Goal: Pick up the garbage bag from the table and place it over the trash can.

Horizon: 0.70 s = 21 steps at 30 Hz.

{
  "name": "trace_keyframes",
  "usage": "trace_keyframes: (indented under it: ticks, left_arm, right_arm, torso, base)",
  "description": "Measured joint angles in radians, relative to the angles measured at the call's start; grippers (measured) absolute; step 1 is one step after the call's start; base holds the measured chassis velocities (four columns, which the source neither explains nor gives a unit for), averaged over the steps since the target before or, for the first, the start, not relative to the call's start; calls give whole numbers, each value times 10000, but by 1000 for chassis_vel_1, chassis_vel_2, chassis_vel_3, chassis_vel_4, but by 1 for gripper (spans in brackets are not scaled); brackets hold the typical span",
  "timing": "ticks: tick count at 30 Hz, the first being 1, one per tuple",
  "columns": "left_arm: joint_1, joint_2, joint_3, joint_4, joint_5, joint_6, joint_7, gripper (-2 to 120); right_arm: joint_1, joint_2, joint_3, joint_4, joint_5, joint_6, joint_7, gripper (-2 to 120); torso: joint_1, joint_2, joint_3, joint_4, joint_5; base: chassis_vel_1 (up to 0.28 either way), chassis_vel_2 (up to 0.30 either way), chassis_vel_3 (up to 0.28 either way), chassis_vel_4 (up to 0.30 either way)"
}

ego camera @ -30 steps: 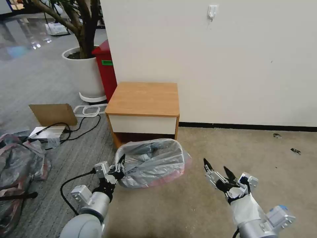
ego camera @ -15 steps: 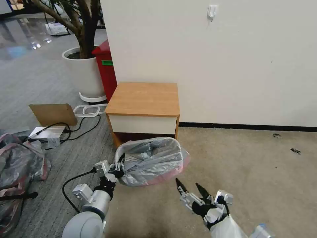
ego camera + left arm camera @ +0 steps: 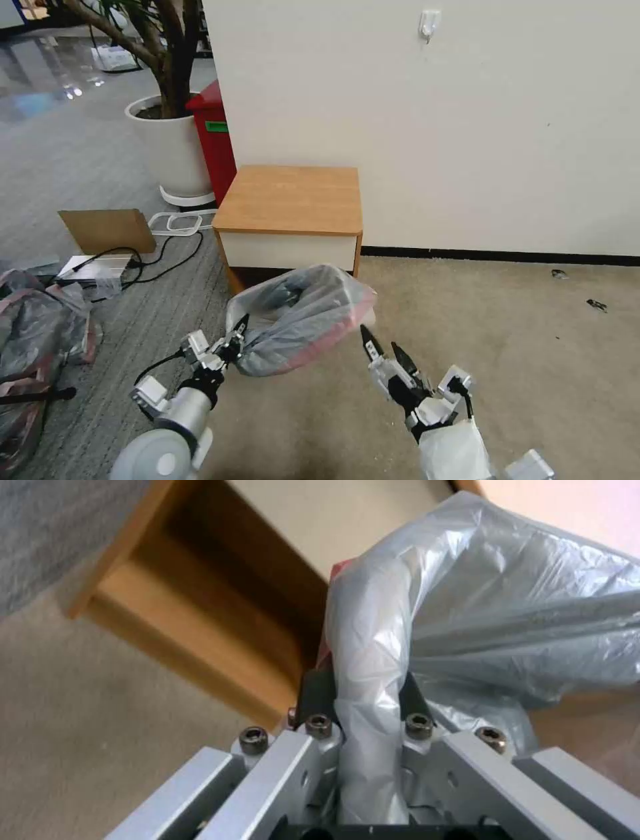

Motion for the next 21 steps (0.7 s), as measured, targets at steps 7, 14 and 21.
trace_keyframes:
  ticks: [7, 14, 21]
  left_arm:
    - [103, -79, -8, 16, -110, 124, 115, 5]
    - [123, -233, 115, -47, -53, 124, 116, 5]
    - [164, -326, 274, -61, 120, 107, 116, 5]
  right_arm:
    - [365, 344, -210, -616, 92, 209, -288, 100]
    - [670, 587, -388, -880, 51, 237, -442, 100]
    - [976, 833, -586, -1032, -66, 143, -447, 98]
  torso:
    - [0, 0, 0, 0, 1]
    - [0, 0, 0, 0, 1]
    - [0, 0, 0, 0, 1]
  base:
    - [0, 0, 0, 0]
    - [0, 0, 0, 0]
    - [0, 0, 0, 0]
